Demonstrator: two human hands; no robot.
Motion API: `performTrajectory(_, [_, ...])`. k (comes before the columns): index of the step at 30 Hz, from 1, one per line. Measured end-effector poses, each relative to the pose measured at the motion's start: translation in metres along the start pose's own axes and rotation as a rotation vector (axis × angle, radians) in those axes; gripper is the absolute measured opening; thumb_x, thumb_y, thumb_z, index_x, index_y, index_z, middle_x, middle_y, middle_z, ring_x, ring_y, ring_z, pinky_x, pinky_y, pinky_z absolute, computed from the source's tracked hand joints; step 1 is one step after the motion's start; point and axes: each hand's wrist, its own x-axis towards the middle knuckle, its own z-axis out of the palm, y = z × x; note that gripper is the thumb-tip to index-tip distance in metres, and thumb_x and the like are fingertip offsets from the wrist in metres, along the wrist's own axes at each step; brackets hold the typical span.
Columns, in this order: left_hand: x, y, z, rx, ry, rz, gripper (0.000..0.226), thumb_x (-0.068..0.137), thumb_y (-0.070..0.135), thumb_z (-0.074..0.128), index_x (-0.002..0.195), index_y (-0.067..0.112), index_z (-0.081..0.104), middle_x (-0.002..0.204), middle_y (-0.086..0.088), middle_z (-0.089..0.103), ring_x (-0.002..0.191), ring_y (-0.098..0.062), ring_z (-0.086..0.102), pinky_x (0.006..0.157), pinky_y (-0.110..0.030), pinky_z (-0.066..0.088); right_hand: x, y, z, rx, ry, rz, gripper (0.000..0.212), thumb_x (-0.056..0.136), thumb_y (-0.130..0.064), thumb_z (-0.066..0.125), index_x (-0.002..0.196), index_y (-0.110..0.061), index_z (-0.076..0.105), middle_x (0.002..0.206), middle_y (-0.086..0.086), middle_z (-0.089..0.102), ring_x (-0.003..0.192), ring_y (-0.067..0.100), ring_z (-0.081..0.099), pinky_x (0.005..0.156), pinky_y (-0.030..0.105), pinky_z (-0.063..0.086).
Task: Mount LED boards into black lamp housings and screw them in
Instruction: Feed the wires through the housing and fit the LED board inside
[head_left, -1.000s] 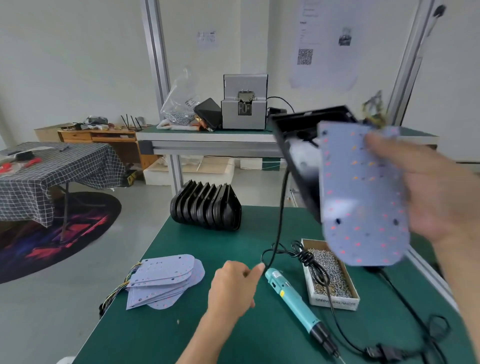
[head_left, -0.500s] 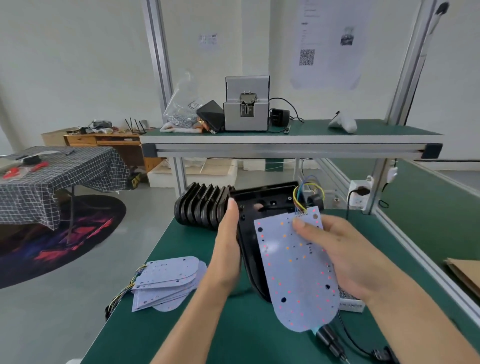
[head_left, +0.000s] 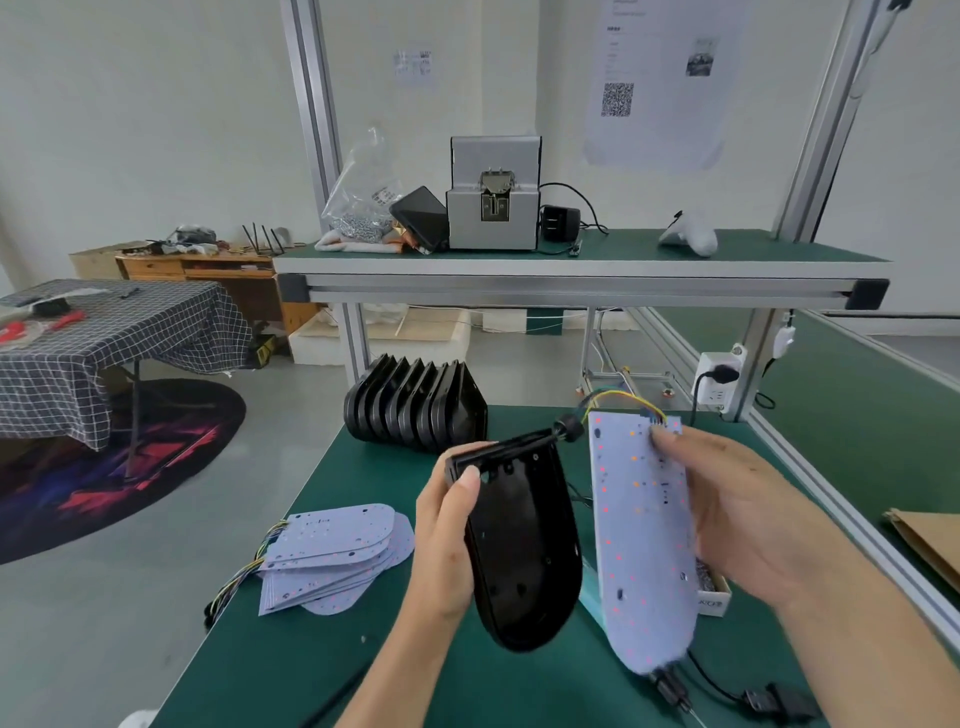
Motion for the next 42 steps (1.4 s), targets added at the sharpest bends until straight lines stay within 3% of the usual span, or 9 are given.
performTrajectory(6, [0.016,0.003,-0.009,-0.046,0.16,-0.012,0.038,0.085,0.045,0.07,0.104,0.012,0.073,0.103,-0.015,0.072,0.096,-0.03,0.066,0.091,-0.048,0.05,0.014,0.035,0.013,-0.186,0.186,0.012,0.052,0.085,-0.049,0.074,0.081,0.001,0.059,0.067,0.008,0.048,0.055,0.017,0.043,0.054,0.025,0.039])
performTrajectory(9, [0.02,0.007,-0.017,-0.056,0.199,-0.029,0.035,0.081,0.047,0.072,0.098,0.016,0.074,0.097,-0.009,0.072,0.089,-0.024,0.068,0.082,-0.038,0.056,0.018,0.053,0.017,-0.222,0.155,0.056,0.031,0.095,-0.033,0.07,0.076,-0.009,0.066,0.074,0.01,0.049,0.063,0.027,0.037,0.06,0.035,0.025])
performTrajectory(15, [0.021,0.008,-0.028,-0.02,0.25,-0.088,0.04,0.078,0.05,0.076,0.097,0.015,0.071,0.094,-0.008,0.071,0.086,-0.023,0.067,0.074,-0.034,0.057,0.03,0.069,0.025,-0.376,0.225,-0.081,0.027,0.099,-0.04,0.067,0.089,-0.017,0.076,0.06,-0.018,0.055,0.057,0.001,0.047,0.063,0.016,0.04])
performTrajectory(19, [0.019,0.008,-0.03,-0.058,0.276,-0.164,0.055,0.08,0.052,0.074,0.107,0.004,0.071,0.11,-0.017,0.073,0.1,-0.034,0.067,0.094,-0.047,0.052,0.033,0.067,0.025,-0.557,0.164,-0.157,0.03,0.105,-0.038,0.06,0.083,-0.029,0.078,0.058,0.004,0.036,0.055,0.013,0.035,0.064,0.023,0.04])
performTrajectory(22, [0.016,0.009,-0.031,0.123,0.123,-0.16,0.048,0.089,0.058,0.059,0.103,0.017,0.079,0.114,-0.006,0.077,0.102,-0.023,0.071,0.093,-0.034,0.055,0.036,0.063,0.03,-0.551,0.114,-0.141,0.042,0.11,-0.03,0.05,0.071,-0.025,0.067,0.067,0.002,0.047,0.067,0.016,0.042,0.073,0.036,0.038])
performTrajectory(24, [0.014,0.008,-0.032,0.3,0.059,-0.129,0.045,0.091,0.061,0.05,0.087,0.018,0.062,0.101,0.003,0.066,0.088,-0.014,0.056,0.088,-0.032,0.044,0.037,0.06,0.032,-0.485,0.069,-0.144,0.046,0.11,-0.036,0.047,0.068,-0.019,0.058,0.065,0.002,0.047,0.067,0.019,0.04,0.074,0.04,0.035])
performTrajectory(28, [0.011,0.009,-0.031,0.406,0.034,-0.127,0.037,0.09,0.062,0.043,0.097,0.027,0.05,0.093,0.0,0.047,0.087,-0.013,0.039,0.081,-0.037,0.034,0.035,0.053,0.034,-0.48,0.063,-0.145,0.069,0.103,-0.064,0.045,0.061,-0.008,0.044,0.06,0.01,0.034,0.06,0.022,0.028,0.061,0.015,0.038])
performTrajectory(33, [0.008,0.015,-0.027,0.451,0.012,-0.12,0.051,0.096,0.057,0.043,0.083,0.009,0.055,0.084,-0.003,0.05,0.078,-0.013,0.043,0.075,-0.037,0.038,0.035,0.048,0.038,-0.593,0.12,-0.122,0.034,0.108,-0.044,0.05,0.099,-0.024,0.075,0.062,0.007,0.036,0.054,0.016,0.029,0.05,0.024,0.028])
performTrajectory(42, [0.005,0.031,-0.008,0.542,0.0,-0.019,0.051,0.093,0.059,0.047,0.073,0.016,0.03,0.071,0.002,0.033,0.068,-0.016,0.031,0.064,-0.039,0.03,0.037,0.052,0.044,-0.964,0.259,-0.259,0.032,0.106,-0.047,0.049,0.088,-0.029,0.067,0.057,-0.019,0.056,0.058,0.002,0.052,0.06,0.023,0.04])
